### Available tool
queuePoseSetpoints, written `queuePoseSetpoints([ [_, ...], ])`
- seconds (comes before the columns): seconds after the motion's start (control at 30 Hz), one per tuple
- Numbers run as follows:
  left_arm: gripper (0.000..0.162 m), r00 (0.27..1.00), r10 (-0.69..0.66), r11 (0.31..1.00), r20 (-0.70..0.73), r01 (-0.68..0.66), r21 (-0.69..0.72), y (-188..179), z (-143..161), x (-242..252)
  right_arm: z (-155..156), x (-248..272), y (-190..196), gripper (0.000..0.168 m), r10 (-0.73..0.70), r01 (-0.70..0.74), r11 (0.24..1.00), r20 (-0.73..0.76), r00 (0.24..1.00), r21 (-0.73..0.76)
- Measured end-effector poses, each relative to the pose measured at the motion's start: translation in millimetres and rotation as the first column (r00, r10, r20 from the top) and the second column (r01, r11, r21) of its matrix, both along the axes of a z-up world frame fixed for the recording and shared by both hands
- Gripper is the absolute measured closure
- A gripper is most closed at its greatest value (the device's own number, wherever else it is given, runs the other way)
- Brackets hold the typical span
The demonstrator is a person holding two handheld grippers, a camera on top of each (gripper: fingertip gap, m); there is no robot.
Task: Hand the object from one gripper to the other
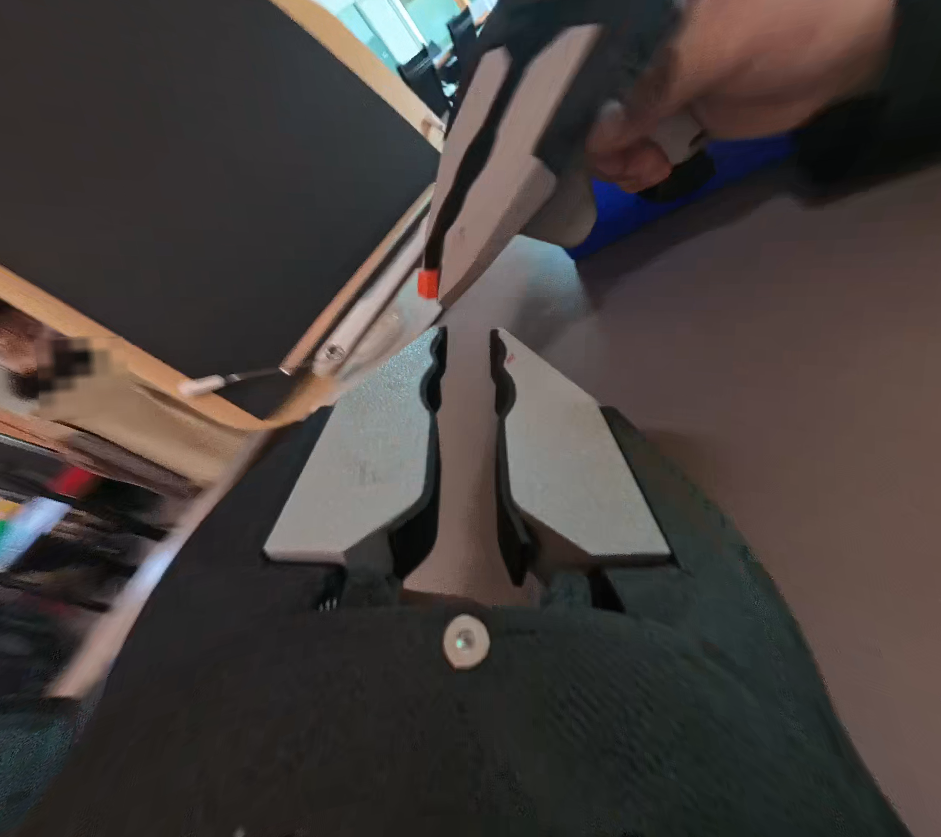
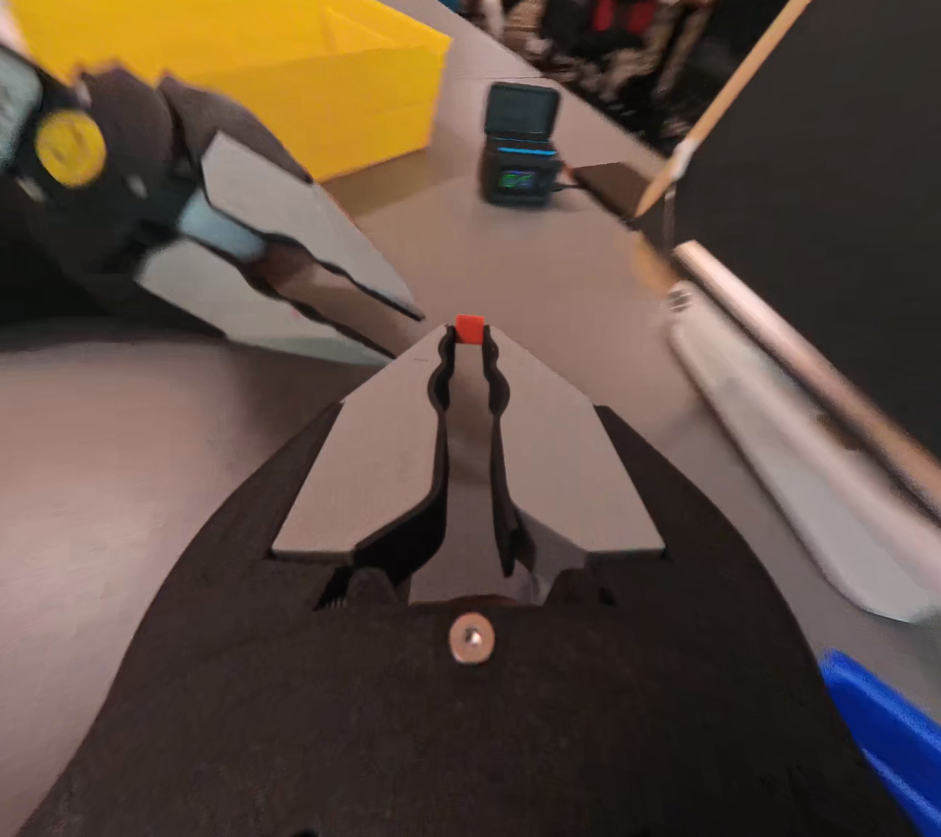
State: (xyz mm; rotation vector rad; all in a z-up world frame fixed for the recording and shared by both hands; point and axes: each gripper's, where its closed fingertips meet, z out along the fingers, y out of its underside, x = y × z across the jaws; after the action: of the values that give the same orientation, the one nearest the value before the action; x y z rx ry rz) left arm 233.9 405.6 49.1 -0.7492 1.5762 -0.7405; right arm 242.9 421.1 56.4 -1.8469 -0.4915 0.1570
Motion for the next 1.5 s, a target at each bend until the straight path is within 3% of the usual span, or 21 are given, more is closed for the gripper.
queuePoseSetpoints([
  [0.07,0.143,0.999,0.006,0.974,-0.044,-0.016,-0.225,12,2,0,4,11,1,0.161,-0.104,0.084,0.992,0.241,0.965,0.092],
  [0.17,0.138,0.996,0.003,0.864,-0.085,-0.045,-0.501,24,6,2,1,9,2,0.161,-0.175,0.091,0.979,0.512,0.841,0.185],
  [0.3,0.127,0.982,-0.151,0.621,-0.111,0.007,-0.784,16,8,0,-6,1,5,0.160,-0.199,0.060,0.973,0.670,0.715,0.225],
  [0.4,0.127,0.974,-0.207,0.516,-0.097,0.024,-0.856,13,8,-1,-7,0,5,0.160,-0.215,0.054,0.968,0.707,0.673,0.243],
  [0.57,0.131,0.959,-0.251,0.535,-0.134,0.022,-0.845,1,-3,2,-6,0,6,0.161,-0.238,0.048,0.964,0.763,0.601,0.263],
  [0.67,0.130,0.951,-0.283,0.508,-0.127,0.037,-0.860,-4,-3,2,-12,-2,5,0.161,-0.220,0.023,0.968,0.799,0.560,0.251],
  [0.87,0.128,0.961,-0.253,0.499,-0.113,0.029,-0.866,4,-2,3,-17,-11,1,0.160,-0.156,-0.029,0.977,0.798,0.583,0.213],
  [0.93,0.135,0.950,-0.286,0.490,-0.123,0.035,-0.871,-1,-3,1,-16,-14,1,0.160,-0.148,-0.043,0.976,0.790,0.595,0.216],
  [1.03,0.134,0.949,-0.275,0.521,-0.153,0.013,-0.854,-3,-7,2,-17,-19,-1,0.161,-0.125,-0.064,0.976,0.773,0.622,0.209],
  [1.1,0.147,0.947,-0.282,0.536,-0.153,0.023,-0.844,-5,-6,2,-17,-20,-1,0.161,-0.122,-0.071,0.975,0.771,0.625,0.211],
  [1.23,0.154,0.952,-0.248,0.635,-0.178,0.021,-0.772,0,-10,1,-18,-23,-2,0.157,-0.086,-0.075,0.979,0.713,0.696,0.192],
  [1.33,0.154,0.974,-0.094,0.795,-0.206,-0.052,-0.604,20,-18,4,-19,-22,-4,0.158,-0.036,-0.069,0.987,0.608,0.793,0.148],
  [1.4,0.154,0.981,-0.027,0.853,-0.192,-0.077,-0.516,29,-20,5,-14,-15,-4,0.159,-0.048,-0.047,0.987,0.559,0.828,0.153],
  [1.5,0.154,0.996,0.070,0.972,-0.062,-0.082,-0.220,33,-10,4,-12,-14,-4,0.158,-0.024,-0.035,0.992,0.437,0.899,0.125],
])
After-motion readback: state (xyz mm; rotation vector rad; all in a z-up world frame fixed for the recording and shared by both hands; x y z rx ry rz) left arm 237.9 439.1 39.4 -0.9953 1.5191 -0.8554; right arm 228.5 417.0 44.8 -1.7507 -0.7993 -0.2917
